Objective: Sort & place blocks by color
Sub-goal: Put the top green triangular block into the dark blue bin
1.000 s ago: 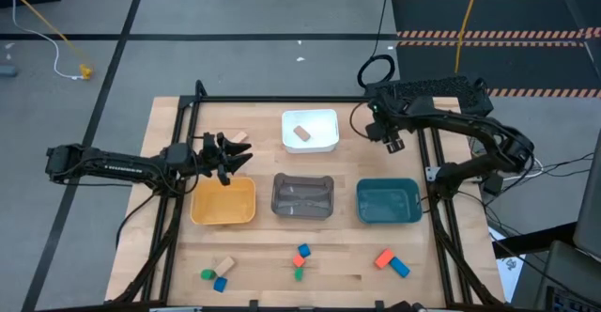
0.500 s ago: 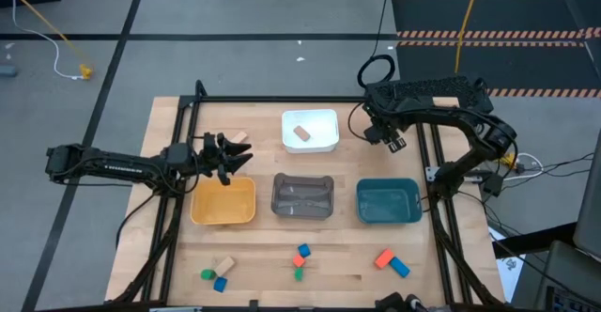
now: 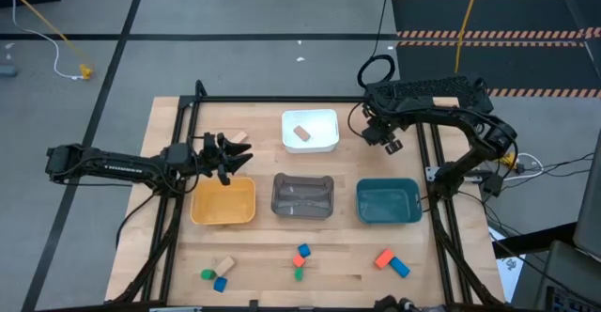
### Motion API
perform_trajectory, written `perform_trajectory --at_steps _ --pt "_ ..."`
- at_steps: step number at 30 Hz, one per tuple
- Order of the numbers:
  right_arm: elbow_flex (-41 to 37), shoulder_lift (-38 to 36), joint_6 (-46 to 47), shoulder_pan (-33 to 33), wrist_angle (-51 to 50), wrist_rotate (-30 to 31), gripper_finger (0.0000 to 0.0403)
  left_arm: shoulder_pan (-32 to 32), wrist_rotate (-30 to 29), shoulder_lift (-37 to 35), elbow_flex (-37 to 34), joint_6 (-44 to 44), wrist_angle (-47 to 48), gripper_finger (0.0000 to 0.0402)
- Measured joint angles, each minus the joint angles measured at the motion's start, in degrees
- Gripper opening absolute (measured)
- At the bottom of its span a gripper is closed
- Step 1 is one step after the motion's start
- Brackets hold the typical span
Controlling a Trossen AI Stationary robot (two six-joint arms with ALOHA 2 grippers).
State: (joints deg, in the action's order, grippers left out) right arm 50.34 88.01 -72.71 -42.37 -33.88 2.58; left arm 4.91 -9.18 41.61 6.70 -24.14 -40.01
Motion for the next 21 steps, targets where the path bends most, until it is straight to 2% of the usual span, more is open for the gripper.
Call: perform_trajectory --at_steps 6,11,15,21 --pt "-1.1 1.2 0.0 0.0 0.9 -1.3 0.0148 0.0 0.0 0.0 0.0 0.0 0.0 0.02" --pt "-1.2 4.0 -0.4 0.1 2.6 0.2 0.0148 0.0 0.0 0.0 0.0 -0.2 0.0 0.02" --pt "-1.4 2.6 2.0 0.6 5.5 0.6 0.0148 0.0 0.0 0.0 0.0 -0.4 -0.1 0.02" --pt "-1.3 -2.4 18.2 1.4 7.2 11.3 0.0148 0.0 0.0 0.0 0.0 -0.2 -0.2 0.02"
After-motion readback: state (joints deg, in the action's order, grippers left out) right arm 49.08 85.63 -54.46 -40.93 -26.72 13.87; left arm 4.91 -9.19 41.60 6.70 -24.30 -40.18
